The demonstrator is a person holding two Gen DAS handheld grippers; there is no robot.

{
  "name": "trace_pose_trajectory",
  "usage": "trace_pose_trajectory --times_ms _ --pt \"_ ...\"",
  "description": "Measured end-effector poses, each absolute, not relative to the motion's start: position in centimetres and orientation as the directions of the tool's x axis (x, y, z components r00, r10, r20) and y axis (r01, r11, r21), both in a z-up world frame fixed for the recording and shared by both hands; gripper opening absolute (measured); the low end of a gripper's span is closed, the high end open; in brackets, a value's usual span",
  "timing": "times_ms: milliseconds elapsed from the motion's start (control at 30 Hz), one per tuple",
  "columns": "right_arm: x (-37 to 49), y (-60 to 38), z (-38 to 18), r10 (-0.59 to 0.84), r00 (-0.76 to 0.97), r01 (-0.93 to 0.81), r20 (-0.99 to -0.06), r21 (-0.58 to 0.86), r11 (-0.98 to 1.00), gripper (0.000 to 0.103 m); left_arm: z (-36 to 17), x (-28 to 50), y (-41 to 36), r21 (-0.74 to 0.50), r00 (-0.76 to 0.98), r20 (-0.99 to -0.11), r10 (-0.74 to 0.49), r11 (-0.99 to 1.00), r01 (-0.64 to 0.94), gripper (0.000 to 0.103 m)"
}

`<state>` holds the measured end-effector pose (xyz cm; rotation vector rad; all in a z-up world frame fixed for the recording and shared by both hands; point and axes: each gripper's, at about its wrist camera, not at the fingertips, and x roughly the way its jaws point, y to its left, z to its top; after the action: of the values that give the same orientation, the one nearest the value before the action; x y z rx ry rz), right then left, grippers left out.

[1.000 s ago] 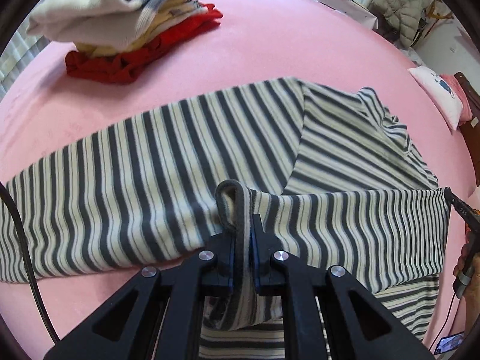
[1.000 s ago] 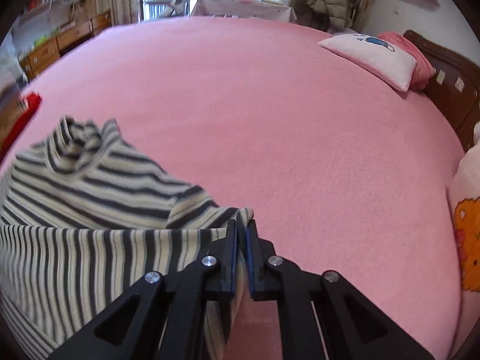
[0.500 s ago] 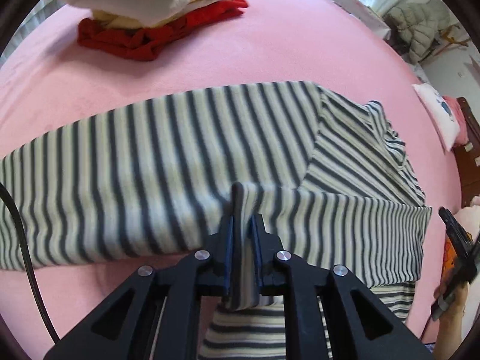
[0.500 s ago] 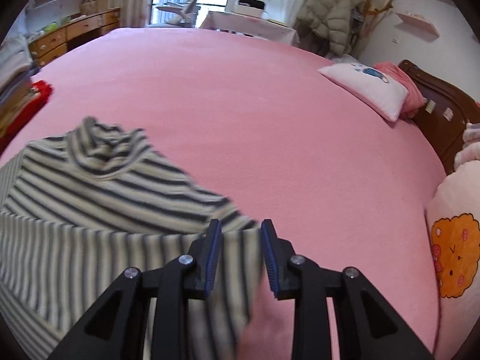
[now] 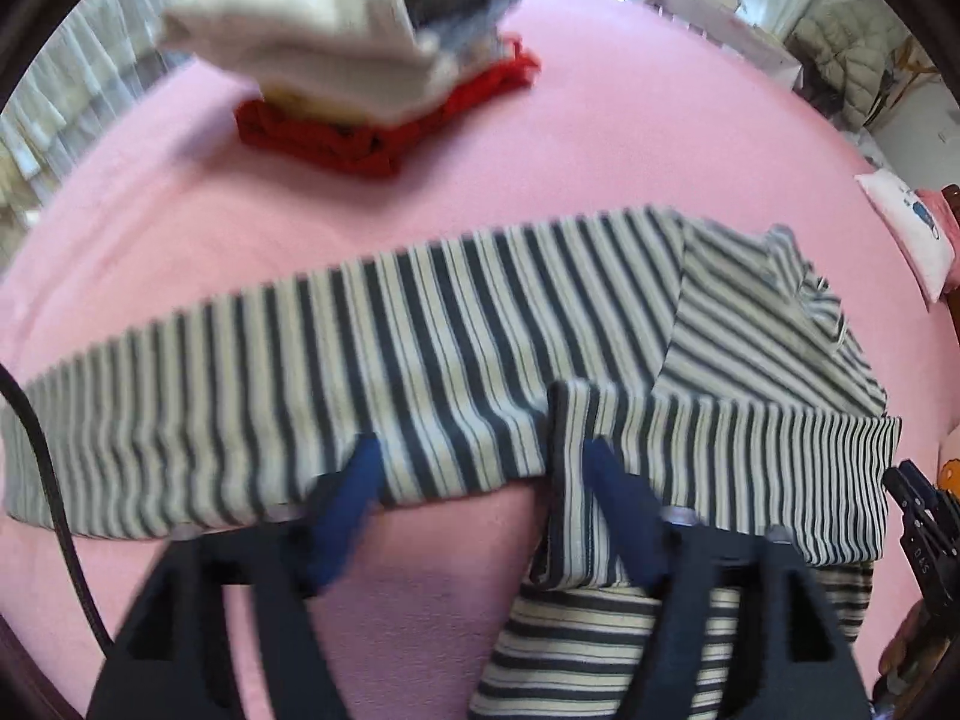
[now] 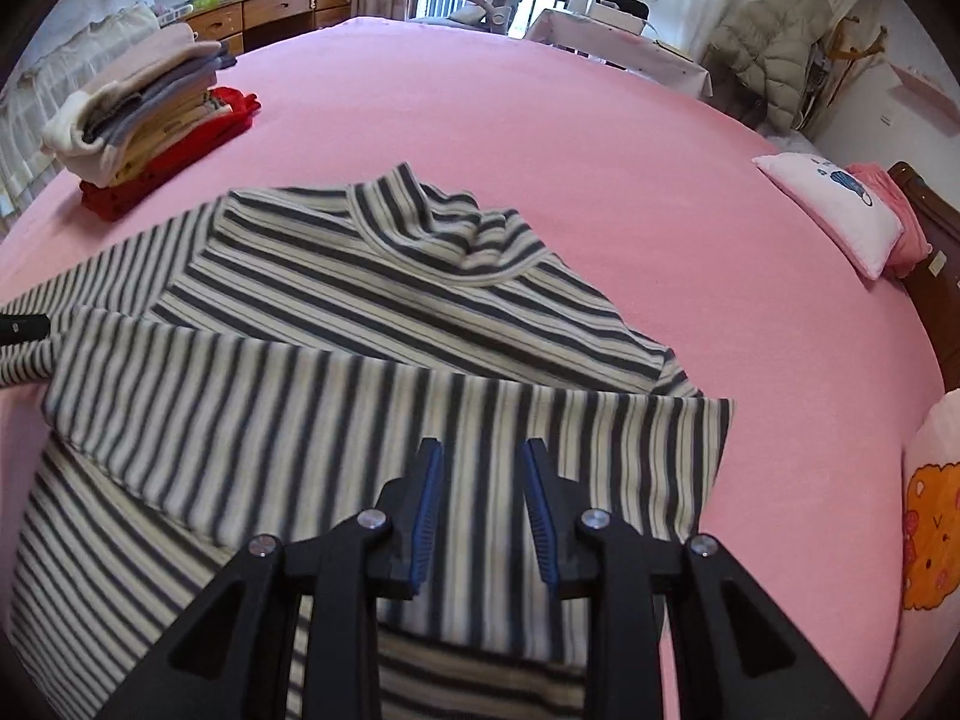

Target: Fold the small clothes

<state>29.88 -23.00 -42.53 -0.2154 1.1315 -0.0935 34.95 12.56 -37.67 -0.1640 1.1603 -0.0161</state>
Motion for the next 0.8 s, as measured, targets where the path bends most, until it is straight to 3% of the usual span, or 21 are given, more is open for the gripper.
trace_pose_trajectory --times_ms 433,800 --pt "27.4 -19.4 -34.8 -0.155 0.4 0.083 -0.903 -0.133 0.988 0.027 -29.9 32.2 13.5 -0.148 0.384 -0.915 -0.127 0.989 -0.026 0.081" --pt "26.6 -18.6 -31.6 -0.096 0.388 0.181 -0.917 -0.026 0.983 0.027 -26.2 29.9 13.6 -0.125 0.39 -0.915 -0.104 0.992 -0.028 0.082"
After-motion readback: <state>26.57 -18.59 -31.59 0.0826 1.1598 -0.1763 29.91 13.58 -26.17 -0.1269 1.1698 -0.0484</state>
